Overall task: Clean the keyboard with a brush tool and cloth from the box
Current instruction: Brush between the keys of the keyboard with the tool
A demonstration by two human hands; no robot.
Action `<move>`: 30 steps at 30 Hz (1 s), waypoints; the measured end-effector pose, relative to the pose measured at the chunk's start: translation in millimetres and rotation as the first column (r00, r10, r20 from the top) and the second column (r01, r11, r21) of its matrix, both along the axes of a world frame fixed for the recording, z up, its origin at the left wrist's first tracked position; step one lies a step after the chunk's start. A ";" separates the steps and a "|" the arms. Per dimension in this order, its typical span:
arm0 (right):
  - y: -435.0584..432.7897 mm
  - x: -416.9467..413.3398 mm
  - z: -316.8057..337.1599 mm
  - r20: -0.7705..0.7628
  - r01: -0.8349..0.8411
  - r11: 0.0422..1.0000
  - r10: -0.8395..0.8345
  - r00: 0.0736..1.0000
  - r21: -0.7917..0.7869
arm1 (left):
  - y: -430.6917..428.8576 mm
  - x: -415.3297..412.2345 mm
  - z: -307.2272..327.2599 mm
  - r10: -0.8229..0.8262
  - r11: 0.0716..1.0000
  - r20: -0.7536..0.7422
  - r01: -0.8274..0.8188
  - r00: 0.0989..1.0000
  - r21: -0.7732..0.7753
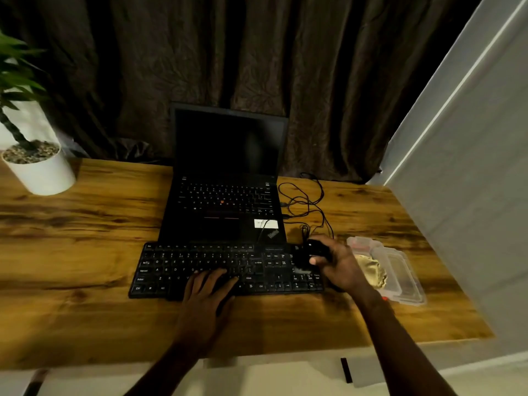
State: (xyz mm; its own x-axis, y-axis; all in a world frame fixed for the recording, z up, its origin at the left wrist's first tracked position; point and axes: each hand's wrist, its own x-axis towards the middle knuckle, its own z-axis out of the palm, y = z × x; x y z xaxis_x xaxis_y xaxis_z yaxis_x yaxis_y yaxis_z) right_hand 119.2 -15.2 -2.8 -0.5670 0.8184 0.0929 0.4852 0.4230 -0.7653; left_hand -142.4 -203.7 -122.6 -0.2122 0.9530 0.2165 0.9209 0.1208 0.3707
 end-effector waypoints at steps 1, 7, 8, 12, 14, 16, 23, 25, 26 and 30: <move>3.3 6.5 3.1 0.014 0.024 1.000 -0.024 1.000 -0.016 | 0.2 0.0 -0.1 0.002 1.000 -0.001 -0.002 1.000 0.000; 10.8 31.3 7.7 0.067 0.094 0.995 -0.096 0.993 0.037 | -0.4 0.6 1.4 0.000 1.000 0.003 0.000 1.000 0.007; 8.6 26.7 6.4 0.049 0.083 0.996 -0.084 0.995 0.030 | -0.5 0.4 0.7 0.002 1.000 0.002 -0.002 1.000 0.006; 1.6 6.4 -2.1 -0.001 -0.009 1.000 0.009 1.000 -0.004 | -0.6 0.2 -1.3 0.001 1.000 -0.021 -0.001 1.000 0.010; 2.3 5.5 0.4 -0.014 -0.021 0.999 0.021 1.000 -0.025 | -0.7 0.2 -0.7 -0.003 1.000 -0.021 0.003 1.000 0.012; 5.7 13.7 5.5 0.013 -0.006 1.000 0.006 1.000 -0.020 | -0.4 0.8 0.8 -0.003 1.000 -0.016 0.003 1.000 0.024; 10.2 29.1 6.7 0.063 0.046 0.999 -0.046 0.997 -0.012 | -1.7 2.9 6.9 -0.001 1.000 0.003 0.001 1.000 0.019; 1.7 16.6 6.0 0.003 -0.006 1.000 0.006 1.000 -0.028 | -2.0 2.6 7.4 -0.003 1.000 -0.014 0.004 1.000 0.027; -1.6 10.9 4.3 -0.015 -0.023 0.999 0.023 1.000 -0.025 | -2.3 2.9 7.6 -0.003 0.999 -0.024 0.004 1.000 0.037; -4.1 8.0 3.1 -0.038 -0.040 0.999 0.039 0.998 -0.008 | -2.6 2.5 7.7 0.002 0.999 -0.022 -0.001 1.000 0.053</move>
